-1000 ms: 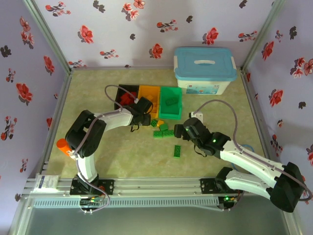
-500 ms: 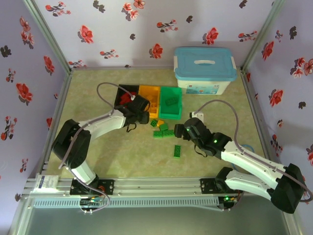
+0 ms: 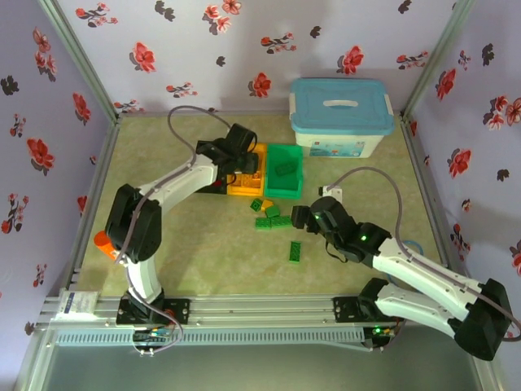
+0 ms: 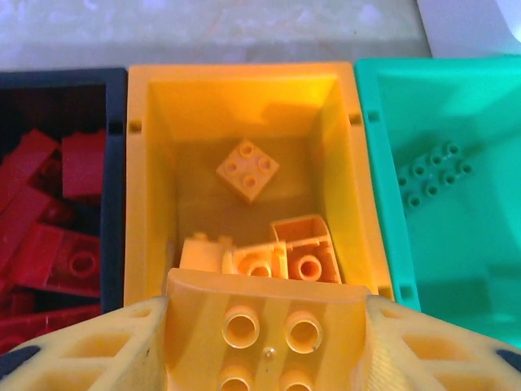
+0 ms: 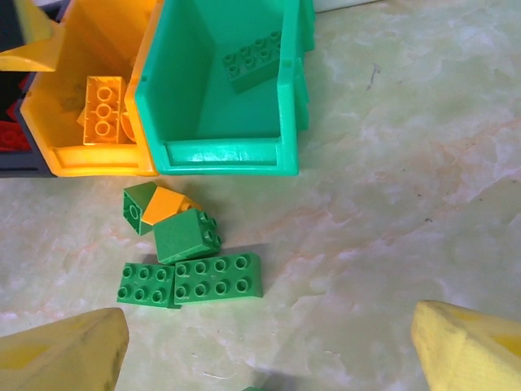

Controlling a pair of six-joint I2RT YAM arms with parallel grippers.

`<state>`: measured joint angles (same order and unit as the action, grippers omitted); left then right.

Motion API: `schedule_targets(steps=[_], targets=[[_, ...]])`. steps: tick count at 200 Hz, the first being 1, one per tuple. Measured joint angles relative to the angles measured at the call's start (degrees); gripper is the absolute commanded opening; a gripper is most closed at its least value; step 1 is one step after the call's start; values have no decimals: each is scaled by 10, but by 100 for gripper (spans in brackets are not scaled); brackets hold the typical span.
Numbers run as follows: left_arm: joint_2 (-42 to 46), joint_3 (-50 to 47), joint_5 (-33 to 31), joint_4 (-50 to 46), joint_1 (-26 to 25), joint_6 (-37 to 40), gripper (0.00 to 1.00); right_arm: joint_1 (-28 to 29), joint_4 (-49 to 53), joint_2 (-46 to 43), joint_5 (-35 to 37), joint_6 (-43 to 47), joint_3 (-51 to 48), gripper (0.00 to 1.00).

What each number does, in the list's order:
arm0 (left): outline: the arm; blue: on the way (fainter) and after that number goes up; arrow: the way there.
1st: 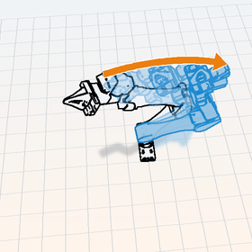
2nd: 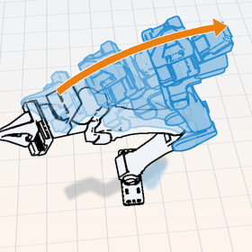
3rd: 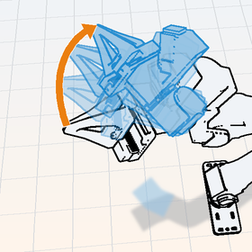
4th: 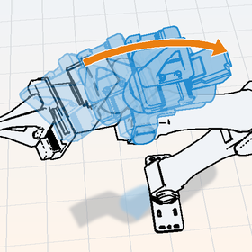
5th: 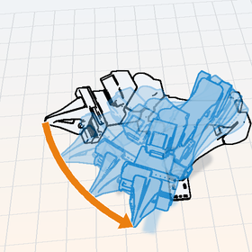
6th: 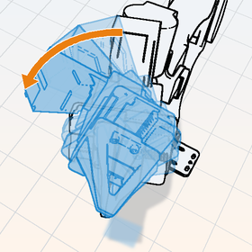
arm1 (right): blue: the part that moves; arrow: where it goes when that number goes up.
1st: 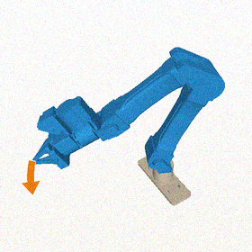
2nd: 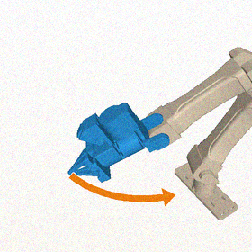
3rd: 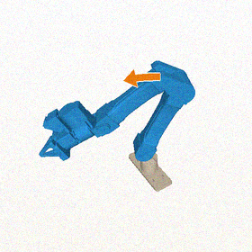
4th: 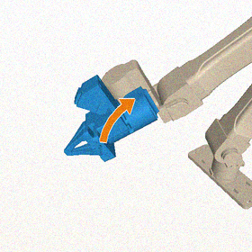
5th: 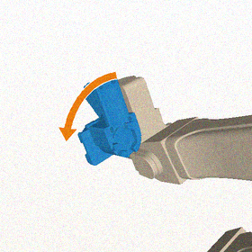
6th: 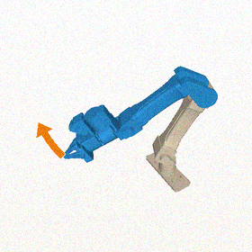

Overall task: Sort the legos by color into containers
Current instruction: Place the lego in the container.

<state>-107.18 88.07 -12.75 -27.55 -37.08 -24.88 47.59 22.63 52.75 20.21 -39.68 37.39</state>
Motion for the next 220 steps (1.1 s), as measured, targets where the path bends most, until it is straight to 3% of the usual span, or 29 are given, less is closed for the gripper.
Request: schedule_targets(steps=[21, 46, 93, 122, 173, 220], targets=[[-47, 64, 8, -18, 14, 12, 57, 0, 2, -4, 0, 0, 0, 90], [-90, 123, 20, -34, 26, 28, 80, 0, 4, -5, -1, 0, 0, 91], [-92, 136, 32, -50, 26, 30, 85, 0, 4, -2, -8, 2, 0, 95], [-27, 65, 33, -40, 13, 30, 85, 0, 3, 19, -27, 6, 0, 95], [164, -123, 33, 24, -9, 15, 85, 0, 2, 98, -63, 18, 17, 95], [286, -313, 24, 71, -28, -22, 85, 0, 2, 231, -97, 63, 129, 86]])
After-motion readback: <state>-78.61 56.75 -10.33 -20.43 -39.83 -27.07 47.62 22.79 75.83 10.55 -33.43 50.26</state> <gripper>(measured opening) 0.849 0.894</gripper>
